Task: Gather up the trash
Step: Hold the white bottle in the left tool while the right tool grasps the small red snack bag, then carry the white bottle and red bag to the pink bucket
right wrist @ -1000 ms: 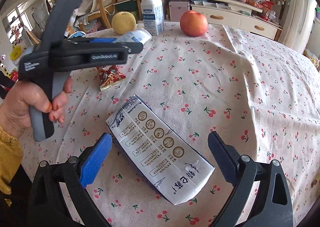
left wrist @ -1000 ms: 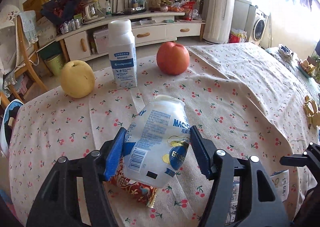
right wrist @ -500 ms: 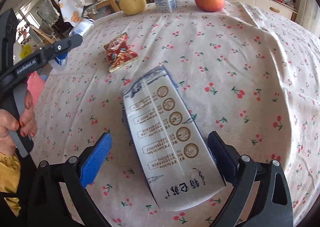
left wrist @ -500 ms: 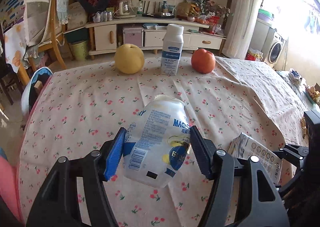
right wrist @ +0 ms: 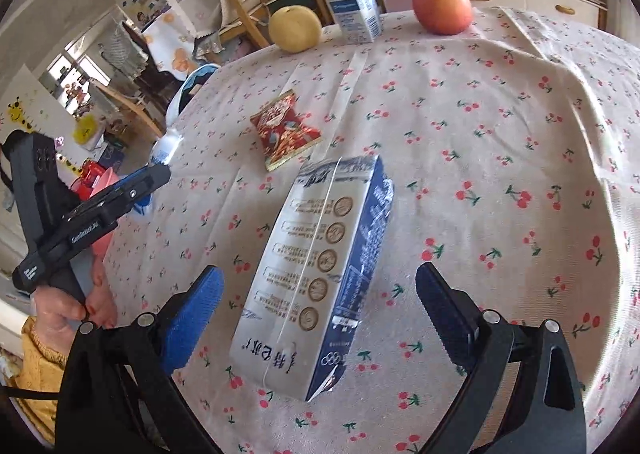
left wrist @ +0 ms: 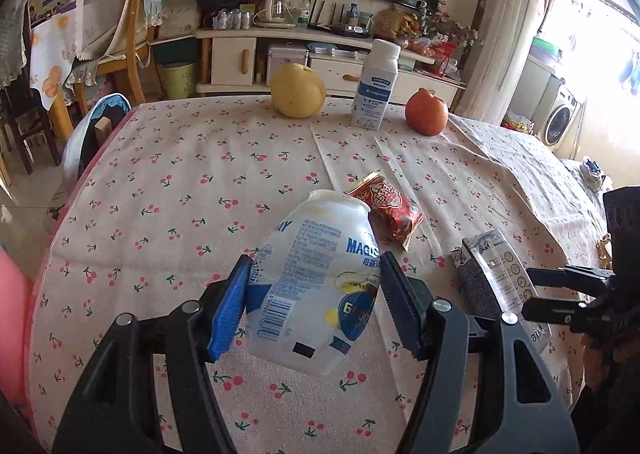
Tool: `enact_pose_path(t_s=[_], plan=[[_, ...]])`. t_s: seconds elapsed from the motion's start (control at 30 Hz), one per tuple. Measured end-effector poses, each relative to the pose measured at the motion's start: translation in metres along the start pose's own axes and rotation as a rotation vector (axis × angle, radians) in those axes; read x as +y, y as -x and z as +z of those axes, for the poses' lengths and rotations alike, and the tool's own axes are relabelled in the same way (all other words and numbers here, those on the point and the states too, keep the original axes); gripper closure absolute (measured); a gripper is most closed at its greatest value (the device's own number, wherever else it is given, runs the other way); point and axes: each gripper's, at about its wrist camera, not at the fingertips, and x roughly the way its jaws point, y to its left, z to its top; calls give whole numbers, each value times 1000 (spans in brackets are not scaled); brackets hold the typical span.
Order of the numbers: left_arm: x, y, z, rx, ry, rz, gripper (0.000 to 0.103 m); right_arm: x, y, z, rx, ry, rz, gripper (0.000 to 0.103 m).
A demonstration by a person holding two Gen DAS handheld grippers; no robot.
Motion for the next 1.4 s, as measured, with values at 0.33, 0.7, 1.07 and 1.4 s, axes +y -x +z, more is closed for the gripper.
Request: enact_pose_path(t_s=[0.33, 0.7, 1.07, 1.4], plan=[[17, 6, -1, -15, 49, -10, 38, 38, -9, 31, -112, 91, -7, 7], [44, 9, 4, -24, 98, 1, 38, 69, -81, 67, -42, 180, -119, 25], [57, 8, 4, -13, 144, -36, 38, 77, -115, 87, 4, 210, -183, 41], [64, 6, 2, 0, 177, -59, 38, 88, -124, 85, 29, 277, -220, 63]])
